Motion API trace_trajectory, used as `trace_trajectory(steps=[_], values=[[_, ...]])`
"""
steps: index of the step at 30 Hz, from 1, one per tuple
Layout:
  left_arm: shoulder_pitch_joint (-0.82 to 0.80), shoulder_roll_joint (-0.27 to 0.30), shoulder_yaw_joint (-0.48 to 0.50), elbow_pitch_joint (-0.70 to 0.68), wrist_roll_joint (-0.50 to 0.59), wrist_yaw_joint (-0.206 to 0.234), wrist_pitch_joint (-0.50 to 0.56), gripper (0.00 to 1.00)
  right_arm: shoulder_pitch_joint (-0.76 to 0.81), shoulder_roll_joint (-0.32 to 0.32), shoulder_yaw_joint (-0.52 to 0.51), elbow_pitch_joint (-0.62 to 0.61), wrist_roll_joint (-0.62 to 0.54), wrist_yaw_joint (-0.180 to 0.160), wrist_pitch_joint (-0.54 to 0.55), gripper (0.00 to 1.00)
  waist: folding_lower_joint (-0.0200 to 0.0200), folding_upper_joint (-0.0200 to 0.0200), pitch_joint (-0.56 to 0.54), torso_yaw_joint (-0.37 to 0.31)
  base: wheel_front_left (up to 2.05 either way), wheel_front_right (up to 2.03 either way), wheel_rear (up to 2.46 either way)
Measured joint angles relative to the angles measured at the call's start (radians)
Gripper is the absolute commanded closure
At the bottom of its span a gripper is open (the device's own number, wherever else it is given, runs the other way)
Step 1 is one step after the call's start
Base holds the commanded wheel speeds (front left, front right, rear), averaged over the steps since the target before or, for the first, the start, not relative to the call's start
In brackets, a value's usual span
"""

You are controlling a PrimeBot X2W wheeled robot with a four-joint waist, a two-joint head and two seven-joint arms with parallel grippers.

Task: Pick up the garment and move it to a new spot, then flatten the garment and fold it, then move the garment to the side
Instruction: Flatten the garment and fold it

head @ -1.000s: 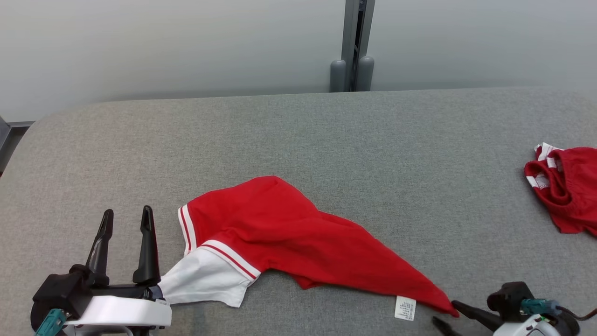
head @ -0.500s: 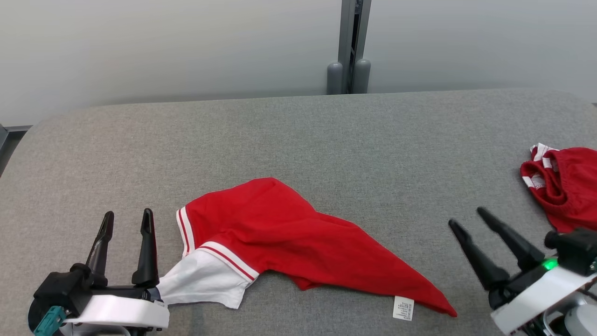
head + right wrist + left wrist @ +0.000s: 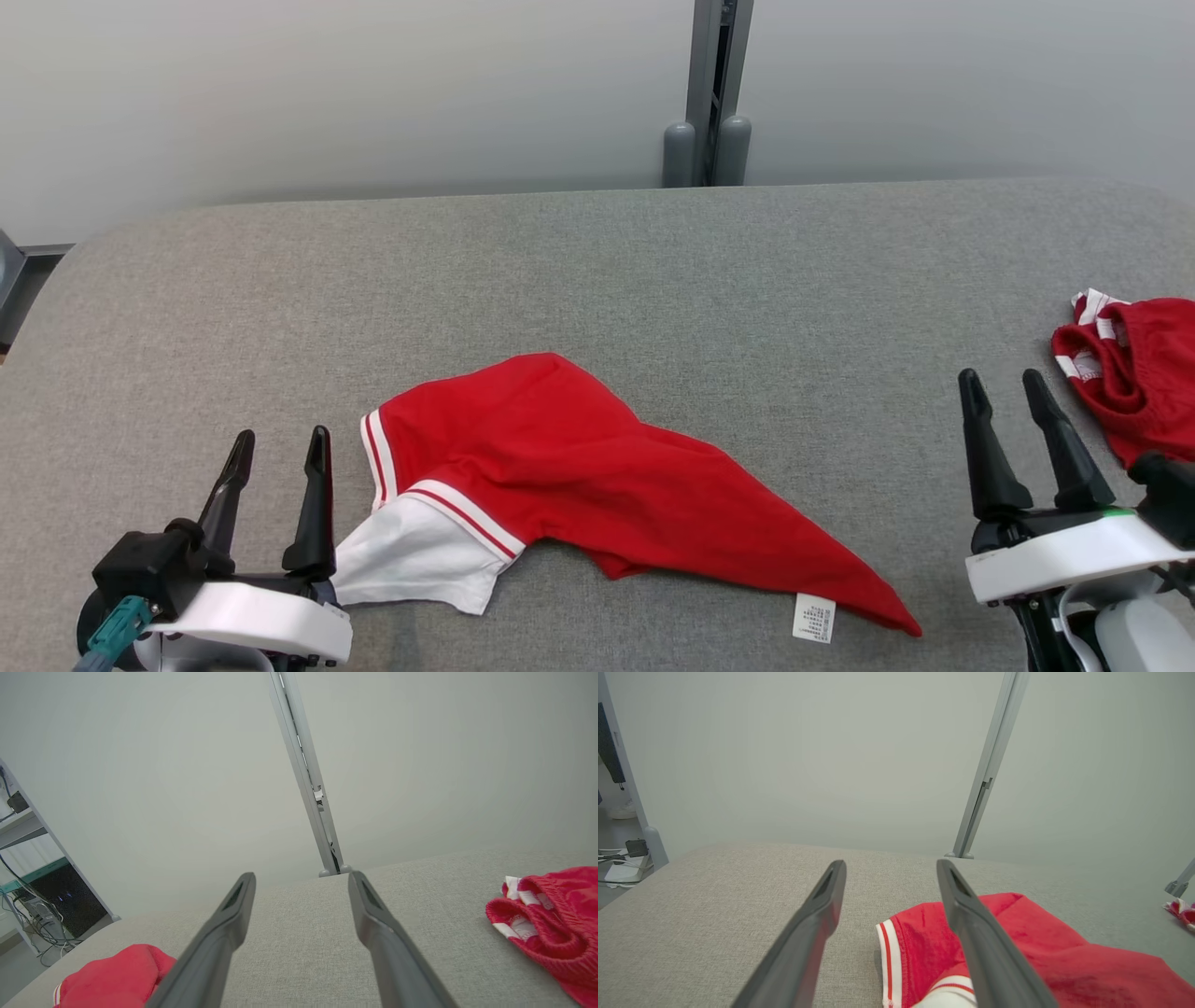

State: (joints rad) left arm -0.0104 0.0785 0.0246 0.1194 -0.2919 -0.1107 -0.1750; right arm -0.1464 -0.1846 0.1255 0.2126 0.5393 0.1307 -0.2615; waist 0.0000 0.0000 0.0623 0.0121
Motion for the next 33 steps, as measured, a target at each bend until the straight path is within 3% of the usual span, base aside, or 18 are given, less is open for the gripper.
trace_trajectory(steps=[15,27,33], values=[[-0.021,0.013,-0.026,0.032,-0.045,-0.002,0.093,0.0,-0.026,-0.002,0.063,0.114,-0.028,0.0,0.026,0.0,0.0,0.0,0.016,-0.009,0.0,0.0,0.0],[-0.01,0.063,-0.013,0.075,-0.146,0.002,0.333,0.0,-0.047,-0.004,0.086,0.13,-0.026,0.0,0.022,0.0,0.0,0.0,0.023,-0.028,0.0,0.0,0.0],[0.068,0.04,0.016,0.065,-0.225,0.011,0.382,0.0,-0.047,-0.01,0.074,0.133,-0.026,0.0,0.014,0.0,0.0,0.0,0.046,-0.025,0.0,0.0,0.0]])
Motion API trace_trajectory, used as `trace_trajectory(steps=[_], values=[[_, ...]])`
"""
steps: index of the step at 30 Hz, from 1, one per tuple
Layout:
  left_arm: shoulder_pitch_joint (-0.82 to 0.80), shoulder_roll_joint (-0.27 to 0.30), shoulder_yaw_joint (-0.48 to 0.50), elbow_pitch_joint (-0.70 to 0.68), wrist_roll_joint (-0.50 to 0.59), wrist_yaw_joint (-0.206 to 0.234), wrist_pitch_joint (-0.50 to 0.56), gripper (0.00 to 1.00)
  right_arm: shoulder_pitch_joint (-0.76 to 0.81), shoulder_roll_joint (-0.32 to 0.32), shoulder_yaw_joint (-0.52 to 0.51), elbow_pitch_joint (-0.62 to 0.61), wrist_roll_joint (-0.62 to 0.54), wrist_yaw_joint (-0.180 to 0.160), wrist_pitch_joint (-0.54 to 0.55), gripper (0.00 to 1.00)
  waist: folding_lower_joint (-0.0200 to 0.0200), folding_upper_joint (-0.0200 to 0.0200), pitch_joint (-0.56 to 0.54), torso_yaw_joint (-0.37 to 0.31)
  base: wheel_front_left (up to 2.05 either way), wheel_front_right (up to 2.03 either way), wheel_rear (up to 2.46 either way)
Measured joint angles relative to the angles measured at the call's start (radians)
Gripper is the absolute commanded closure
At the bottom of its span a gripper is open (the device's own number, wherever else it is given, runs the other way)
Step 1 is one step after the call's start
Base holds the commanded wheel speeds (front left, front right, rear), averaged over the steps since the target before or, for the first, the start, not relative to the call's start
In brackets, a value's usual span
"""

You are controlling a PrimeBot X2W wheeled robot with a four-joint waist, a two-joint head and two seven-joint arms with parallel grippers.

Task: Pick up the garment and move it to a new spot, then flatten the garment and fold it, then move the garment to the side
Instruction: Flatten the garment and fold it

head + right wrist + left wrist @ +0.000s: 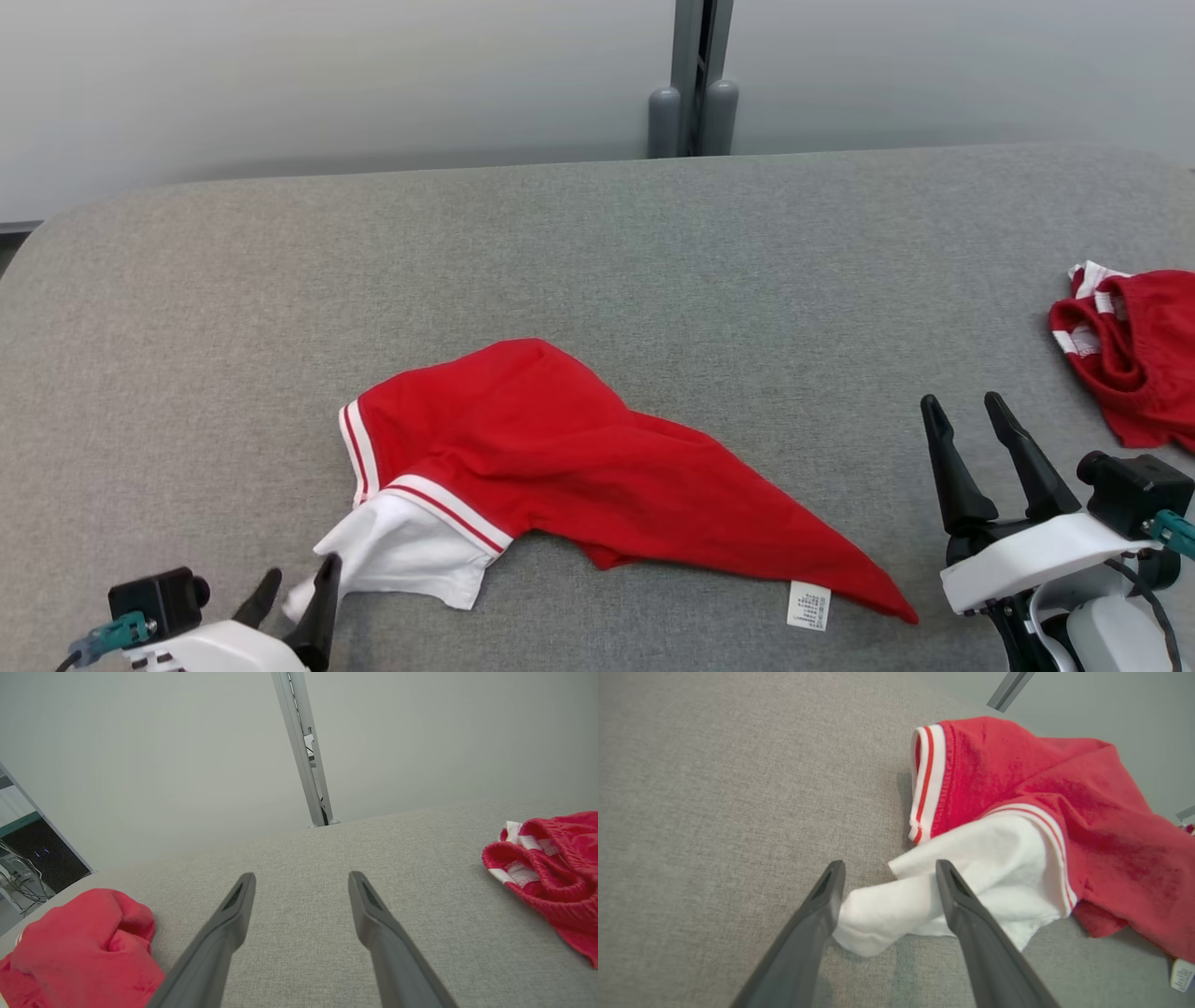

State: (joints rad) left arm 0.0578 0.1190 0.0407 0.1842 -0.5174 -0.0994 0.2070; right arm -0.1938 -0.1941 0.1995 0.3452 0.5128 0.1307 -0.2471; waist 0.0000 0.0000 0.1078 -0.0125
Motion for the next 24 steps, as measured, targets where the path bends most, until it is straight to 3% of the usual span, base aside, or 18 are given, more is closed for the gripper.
trace_trajectory(steps=[10,20,21,22,24], values=[[0.022,-0.011,-0.02,0.034,-0.125,-0.012,0.137,0.0,-0.012,-0.004,0.006,0.005,-0.008,0.0,-0.002,0.0,0.0,0.0,0.015,0.029,0.0,0.0,0.0],[-0.068,0.012,-0.127,0.096,-0.191,-0.027,0.146,0.0,-0.03,-0.001,0.036,0.017,-0.011,0.0,0.002,0.0,0.0,0.0,0.025,0.021,0.0,0.0,0.0],[-0.074,0.015,-0.148,0.101,-0.209,-0.028,0.139,0.17,-0.036,-0.002,0.04,0.018,-0.012,0.0,0.002,0.0,0.0,0.0,0.023,0.016,0.0,0.0,0.0],[-0.077,0.026,-0.156,0.104,-0.208,-0.029,0.13,0.45,-0.039,-0.004,0.04,0.019,-0.012,0.0,0.002,0.0,0.0,0.0,0.022,0.015,0.0,0.0,0.0],[-0.076,0.041,-0.159,0.107,-0.206,-0.029,0.108,0.88,-0.038,-0.005,0.04,0.023,-0.013,0.0,0.001,0.0,0.0,0.0,0.018,0.014,0.0,0.0,0.0]])
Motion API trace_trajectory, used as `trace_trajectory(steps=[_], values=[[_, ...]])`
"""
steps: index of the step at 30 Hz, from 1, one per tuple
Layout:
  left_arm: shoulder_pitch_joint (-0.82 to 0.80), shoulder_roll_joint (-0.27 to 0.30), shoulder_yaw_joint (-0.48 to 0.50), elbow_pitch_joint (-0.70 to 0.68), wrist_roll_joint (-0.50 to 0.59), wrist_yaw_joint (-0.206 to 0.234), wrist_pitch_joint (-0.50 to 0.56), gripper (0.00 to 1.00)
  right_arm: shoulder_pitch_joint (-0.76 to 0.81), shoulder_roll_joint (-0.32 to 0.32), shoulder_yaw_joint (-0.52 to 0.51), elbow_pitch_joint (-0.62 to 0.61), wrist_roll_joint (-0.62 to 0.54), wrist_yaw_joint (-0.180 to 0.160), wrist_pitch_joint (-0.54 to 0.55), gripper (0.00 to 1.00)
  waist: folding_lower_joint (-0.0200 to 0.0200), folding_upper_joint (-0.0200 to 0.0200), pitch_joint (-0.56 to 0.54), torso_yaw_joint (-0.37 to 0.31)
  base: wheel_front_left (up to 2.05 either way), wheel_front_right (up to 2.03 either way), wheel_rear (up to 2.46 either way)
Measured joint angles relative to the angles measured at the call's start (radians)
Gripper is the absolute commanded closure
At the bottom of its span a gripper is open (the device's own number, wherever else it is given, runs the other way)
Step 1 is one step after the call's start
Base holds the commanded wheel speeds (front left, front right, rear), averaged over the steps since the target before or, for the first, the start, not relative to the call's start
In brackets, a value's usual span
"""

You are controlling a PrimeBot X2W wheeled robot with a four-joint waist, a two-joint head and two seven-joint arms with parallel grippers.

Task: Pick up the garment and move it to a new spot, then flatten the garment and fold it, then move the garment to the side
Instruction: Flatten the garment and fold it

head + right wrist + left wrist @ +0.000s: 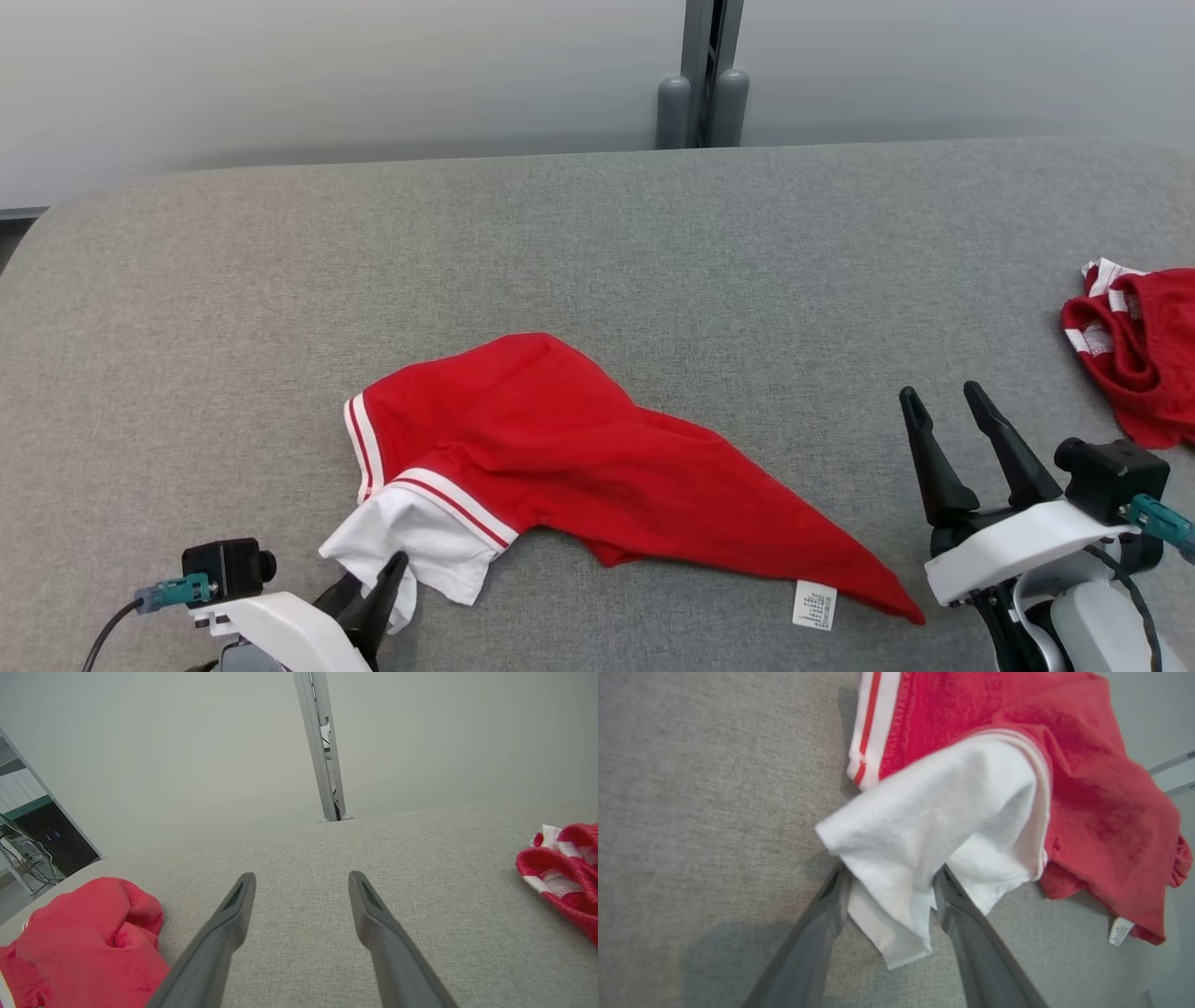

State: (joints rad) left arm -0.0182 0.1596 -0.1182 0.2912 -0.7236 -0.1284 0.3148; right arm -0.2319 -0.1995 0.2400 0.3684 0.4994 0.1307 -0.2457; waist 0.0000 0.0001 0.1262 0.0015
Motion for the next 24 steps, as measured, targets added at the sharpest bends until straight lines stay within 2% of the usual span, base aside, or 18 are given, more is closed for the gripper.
trace_trajectory(steps=[1,8,13,19,20,21,22,24], values=[[0.002,0.002,-0.002,-0.003,-0.001,0.0,-0.009,1.0,0.001,-0.001,-0.001,0.001,0.0,0.0,0.0,0.0,0.0,0.0,-0.002,0.002,0.0,0.0,0.0],[0.034,0.043,0.003,-0.061,0.006,0.003,-0.044,1.0,0.016,-0.009,-0.005,0.003,0.0,0.0,-0.001,0.0,0.0,0.0,-0.015,0.041,0.0,0.0,0.0],[0.062,0.085,0.052,-0.066,0.017,0.059,-0.043,1.0,0.016,-0.007,0.0,0.003,-0.002,0.0,0.0,0.0,0.0,0.0,-0.021,0.067,0.0,0.0,0.0],[0.065,0.114,0.075,0.048,0.044,0.123,-0.041,1.0,0.014,-0.005,0.013,0.011,-0.001,0.0,0.01,0.0,0.0,0.0,-0.017,0.075,0.0,0.0,0.0],[0.06,0.12,0.069,0.071,0.061,0.129,-0.044,0.75,0.012,-0.004,0.016,0.013,-0.001,0.0,0.011,0.0,0.0,0.0,-0.017,0.073,0.0,0.0,0.0],[0.052,0.123,0.063,0.088,0.068,0.13,-0.048,0.56,0.01,-0.003,0.019,0.015,-0.001,0.0,0.011,0.0,0.0,0.0,-0.017,0.071,0.0,0.0,0.0],[0.047,0.121,0.063,0.103,0.07,0.13,-0.053,0.0,0.009,-0.002,0.019,0.017,-0.001,0.0,0.011,0.0,0.0,0.0,-0.016,0.068,0.0,0.0,0.0],[0.039,0.123,0.056,0.12,0.088,0.142,-0.073,0.0,0.007,-0.004,0.017,0.022,-0.001,0.0,0.011,0.0,0.0,0.0,-0.015,0.063,0.0,0.0,0.0]])
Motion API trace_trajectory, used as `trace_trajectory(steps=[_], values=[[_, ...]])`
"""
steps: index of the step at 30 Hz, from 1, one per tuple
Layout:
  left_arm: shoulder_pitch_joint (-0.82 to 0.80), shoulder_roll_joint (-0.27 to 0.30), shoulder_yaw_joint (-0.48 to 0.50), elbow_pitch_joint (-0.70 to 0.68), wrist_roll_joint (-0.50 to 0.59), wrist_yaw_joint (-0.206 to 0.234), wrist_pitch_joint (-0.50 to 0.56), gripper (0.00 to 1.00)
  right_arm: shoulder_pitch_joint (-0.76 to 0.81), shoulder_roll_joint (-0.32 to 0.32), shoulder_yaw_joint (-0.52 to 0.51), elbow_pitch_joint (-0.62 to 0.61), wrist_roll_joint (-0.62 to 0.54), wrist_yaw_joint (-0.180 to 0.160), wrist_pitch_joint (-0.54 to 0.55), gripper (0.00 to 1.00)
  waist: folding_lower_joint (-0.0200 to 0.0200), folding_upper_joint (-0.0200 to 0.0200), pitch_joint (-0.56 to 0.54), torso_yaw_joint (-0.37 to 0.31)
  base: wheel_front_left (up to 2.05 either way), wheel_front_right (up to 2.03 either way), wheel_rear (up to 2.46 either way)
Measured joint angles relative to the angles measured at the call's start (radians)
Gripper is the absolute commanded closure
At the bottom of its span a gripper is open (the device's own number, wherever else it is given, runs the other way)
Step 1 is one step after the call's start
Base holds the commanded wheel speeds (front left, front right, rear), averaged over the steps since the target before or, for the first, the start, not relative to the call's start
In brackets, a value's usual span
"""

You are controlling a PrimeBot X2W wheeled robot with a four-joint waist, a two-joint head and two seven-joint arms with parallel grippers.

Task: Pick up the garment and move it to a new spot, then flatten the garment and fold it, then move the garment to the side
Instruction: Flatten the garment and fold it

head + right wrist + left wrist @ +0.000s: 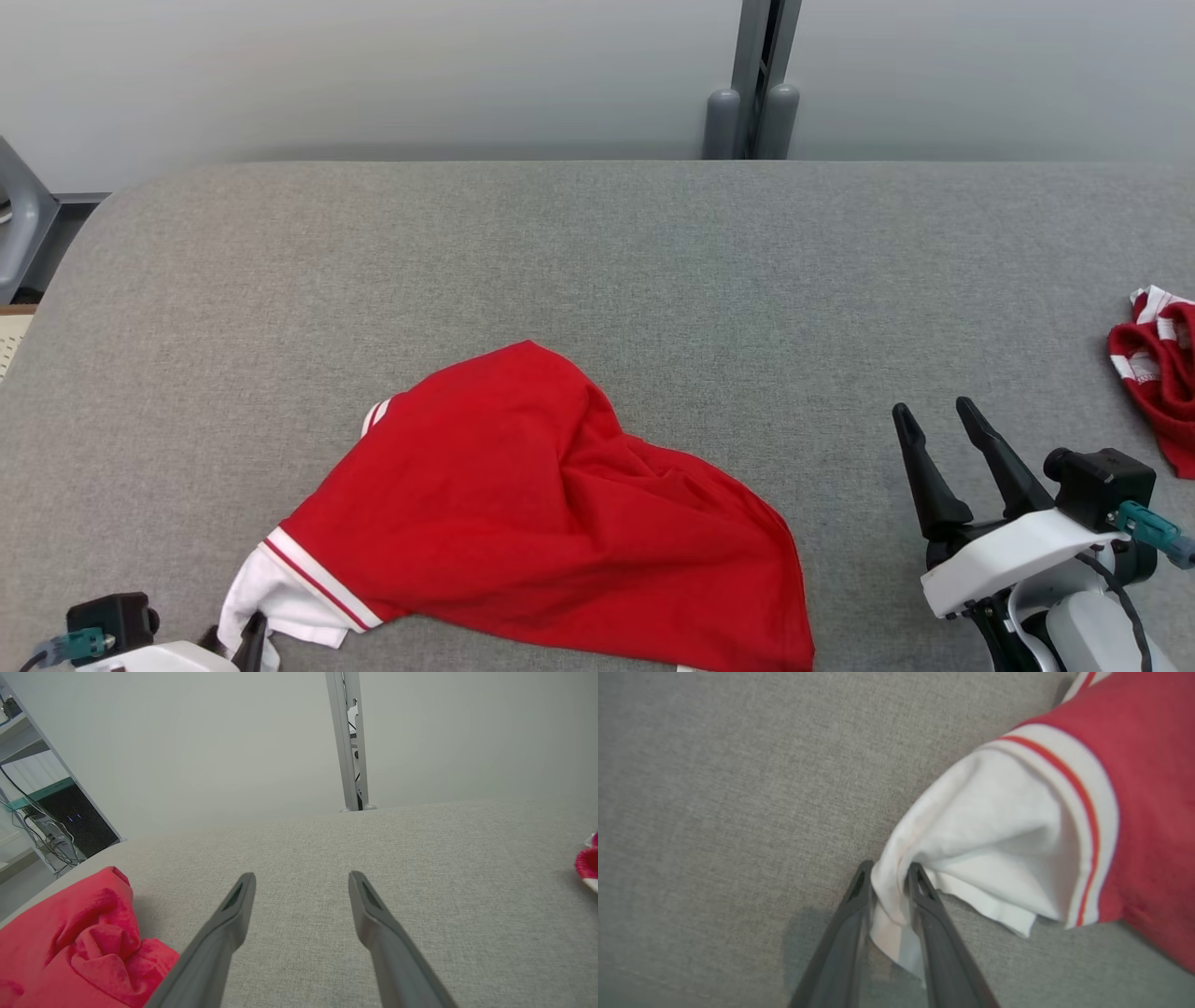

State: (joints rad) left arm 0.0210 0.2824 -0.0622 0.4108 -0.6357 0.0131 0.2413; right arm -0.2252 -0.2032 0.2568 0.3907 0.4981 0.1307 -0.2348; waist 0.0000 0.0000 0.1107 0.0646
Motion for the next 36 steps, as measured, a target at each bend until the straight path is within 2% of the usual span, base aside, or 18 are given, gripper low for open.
trace_trajectory(steps=[6,13,17,23,28,36], values=[[-0.01,0.012,0.002,-0.082,0.047,0.022,-0.093,0.0,0.0,-0.001,-0.01,0.006,0.0,0.0,-0.003,0.0,0.0,0.0,-0.007,-0.011,0.0,0.0,0.0],[-0.006,0.022,-0.021,-0.265,0.11,0.079,-0.102,0.0,0.003,0.003,0.0,0.003,0.0,0.0,-0.01,0.0,0.0,0.0,-0.027,-0.015,0.0,0.0,0.0],[0.016,0.019,-0.024,-0.316,0.134,0.115,-0.11,0.0,0.003,0.005,0.006,0.003,0.0,0.0,-0.012,0.0,0.0,0.0,-0.039,-0.022,0.0,0.0,0.0],[0.026,-0.016,-0.064,-0.34,0.151,0.108,-0.162,0.0,0.005,0.004,0.028,0.011,0.005,0.0,-0.006,0.0,0.0,0.0,-0.052,-0.021,0.0,0.0,0.0],[0.002,-0.045,-0.101,-0.316,0.166,0.072,-0.252,0.0,-0.009,-0.014,0.09,0.019,0.018,0.0,0.028,0.0,0.0,0.0,-0.058,0.006,0.0,0.0,0.0],[-0.042,-0.087,-0.158,-0.269,0.178,0.03,-0.324,0.0,-0.135,-0.068,0.31,0.111,0.097,0.0,0.238,0.0,0.0,0.0,-0.058,0.083,0.0,0.0,0.0]])
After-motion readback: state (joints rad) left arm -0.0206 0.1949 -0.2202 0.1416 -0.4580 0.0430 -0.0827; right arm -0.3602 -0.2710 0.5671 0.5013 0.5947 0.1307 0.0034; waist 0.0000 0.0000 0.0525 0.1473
